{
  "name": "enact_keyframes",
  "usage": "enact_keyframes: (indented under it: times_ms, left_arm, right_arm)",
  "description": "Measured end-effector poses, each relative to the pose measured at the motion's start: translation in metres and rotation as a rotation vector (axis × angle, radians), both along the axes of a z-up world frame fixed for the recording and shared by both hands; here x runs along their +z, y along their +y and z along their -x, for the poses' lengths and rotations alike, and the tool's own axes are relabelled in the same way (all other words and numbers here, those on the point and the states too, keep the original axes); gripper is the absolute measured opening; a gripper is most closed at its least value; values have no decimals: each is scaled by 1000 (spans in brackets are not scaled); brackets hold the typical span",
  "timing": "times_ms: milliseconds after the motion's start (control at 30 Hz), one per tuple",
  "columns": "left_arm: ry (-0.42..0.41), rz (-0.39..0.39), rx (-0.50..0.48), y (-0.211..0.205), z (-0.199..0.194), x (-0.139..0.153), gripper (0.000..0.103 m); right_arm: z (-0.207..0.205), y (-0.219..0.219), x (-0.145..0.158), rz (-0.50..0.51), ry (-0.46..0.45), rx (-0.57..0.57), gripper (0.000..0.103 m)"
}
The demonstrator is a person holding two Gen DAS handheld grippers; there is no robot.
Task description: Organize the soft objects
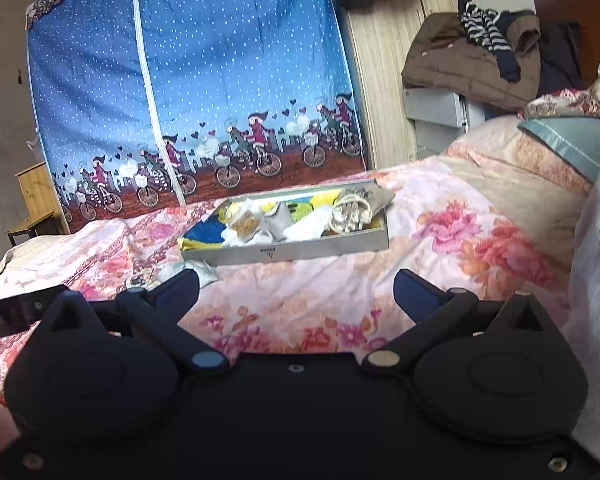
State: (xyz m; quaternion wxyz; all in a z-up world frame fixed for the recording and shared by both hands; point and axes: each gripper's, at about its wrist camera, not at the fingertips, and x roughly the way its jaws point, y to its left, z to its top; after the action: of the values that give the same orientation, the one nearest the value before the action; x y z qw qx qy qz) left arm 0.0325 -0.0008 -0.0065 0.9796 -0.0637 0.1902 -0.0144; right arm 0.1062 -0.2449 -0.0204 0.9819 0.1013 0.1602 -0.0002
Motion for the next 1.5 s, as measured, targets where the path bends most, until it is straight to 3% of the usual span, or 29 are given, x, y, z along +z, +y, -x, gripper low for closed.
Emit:
enact_keyframes:
  times_ms: [133, 367, 800, 1500]
  left_arm:
    - [68, -6, 42, 1, -12, -6, 102]
    - [67, -30, 32, -2, -13, -9, 102]
    - [103, -48, 34, -5, -20, -14, 102]
    - [105, -55, 31, -6, -21, -17, 102]
  right_arm:
    - [-7, 3, -8, 0, 41, 7, 103]
    - [-12, 2, -18, -20, 103, 8, 103]
    - [-4, 9, -17, 15, 115, 75, 103]
    - [-4, 5, -16, 41, 124, 89, 103]
